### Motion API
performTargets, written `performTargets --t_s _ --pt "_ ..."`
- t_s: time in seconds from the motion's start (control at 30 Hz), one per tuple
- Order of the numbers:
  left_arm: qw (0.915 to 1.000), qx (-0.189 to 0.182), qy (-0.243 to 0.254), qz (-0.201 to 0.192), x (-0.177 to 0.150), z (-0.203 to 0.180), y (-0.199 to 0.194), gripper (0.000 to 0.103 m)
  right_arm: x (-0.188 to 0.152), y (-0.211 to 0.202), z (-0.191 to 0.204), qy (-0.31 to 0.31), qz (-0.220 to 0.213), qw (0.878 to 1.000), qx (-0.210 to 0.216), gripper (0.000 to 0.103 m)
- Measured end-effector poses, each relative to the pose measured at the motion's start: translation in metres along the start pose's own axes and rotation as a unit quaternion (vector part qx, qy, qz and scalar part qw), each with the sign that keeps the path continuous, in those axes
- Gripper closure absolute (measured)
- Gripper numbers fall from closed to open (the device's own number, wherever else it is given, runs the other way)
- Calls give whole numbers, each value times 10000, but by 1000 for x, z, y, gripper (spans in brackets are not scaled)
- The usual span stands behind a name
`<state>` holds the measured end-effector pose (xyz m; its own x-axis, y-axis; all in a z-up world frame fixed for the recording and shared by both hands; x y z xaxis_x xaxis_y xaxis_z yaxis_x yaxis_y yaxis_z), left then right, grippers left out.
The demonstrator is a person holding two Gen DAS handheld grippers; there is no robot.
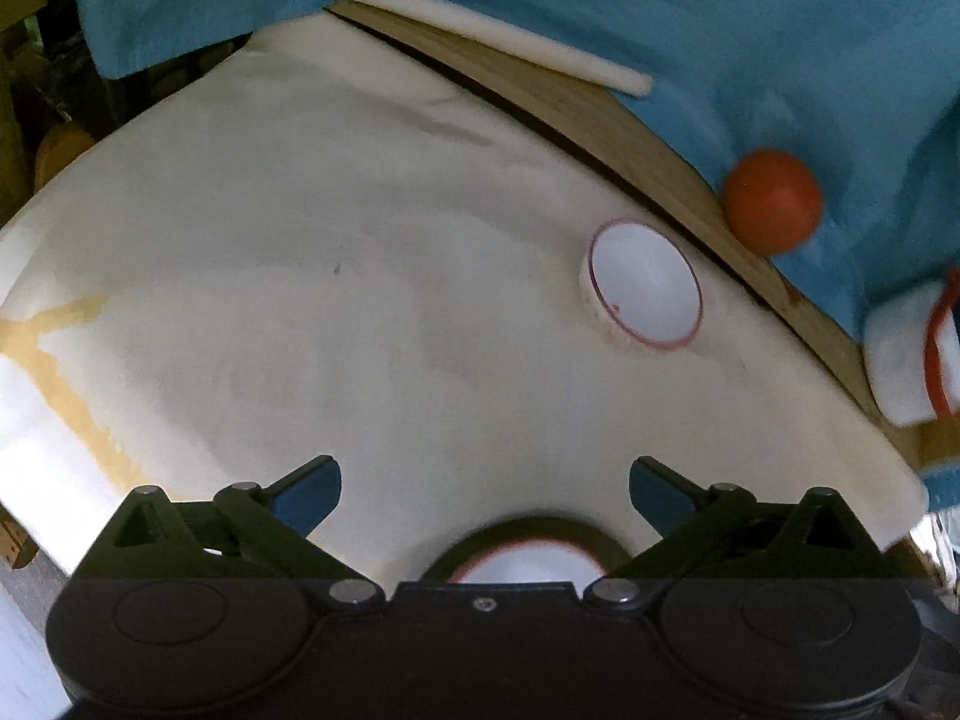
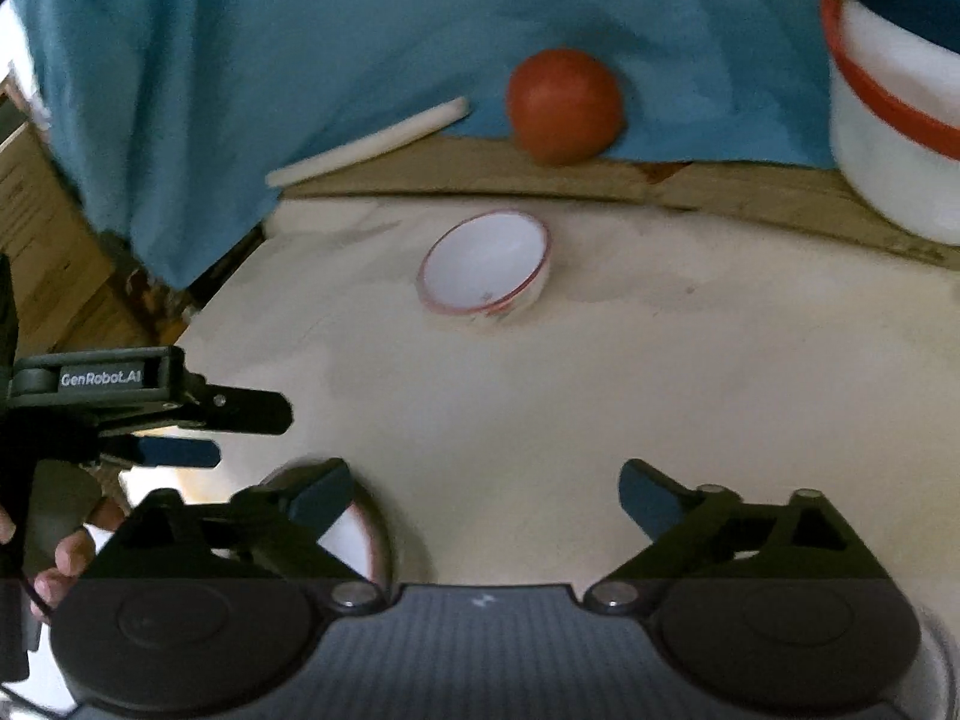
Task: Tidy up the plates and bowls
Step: 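Close the left gripper on the smaller white bowl rim while the right gripper grips it too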
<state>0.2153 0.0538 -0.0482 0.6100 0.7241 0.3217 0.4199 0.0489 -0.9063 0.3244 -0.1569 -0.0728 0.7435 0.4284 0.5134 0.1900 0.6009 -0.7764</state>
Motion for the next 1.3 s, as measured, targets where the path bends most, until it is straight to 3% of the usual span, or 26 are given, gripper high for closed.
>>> performTargets --t_s 0.33,0.67,0.9,1.07,1.3 --pt "9987 448 78 -245 56 -22 39 1 38 28 -40 273 -77 9994 -174 1" --pt "9925 1004 636 -288 89 -42 82 1 79 61 -52 223 -304 9991 -177 1" --pt "9917 1028 772 -78 92 -43 102 1 84 78 -42 -345 -426 9977 -406 1" --pt "9920 905 884 30 93 -49 108 1 86 89 -42 -283 -335 9987 -265 2" --pt "9888 946 1152 28 91 -54 108 2 89 97 -39 -352 -254 9988 -226 13"
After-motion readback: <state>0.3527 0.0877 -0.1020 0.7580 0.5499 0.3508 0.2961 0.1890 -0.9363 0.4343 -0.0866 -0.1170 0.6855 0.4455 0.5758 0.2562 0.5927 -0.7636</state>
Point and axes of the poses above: each gripper's, at about its wrist camera, not at the fingertips, and y roughly the way its jaws point, z to its left, x to its top, the point moved 3 cm from there along y, roughly the way its jaws point, and after that the axes turned 3 degrees about y, right-handed, at the moved point
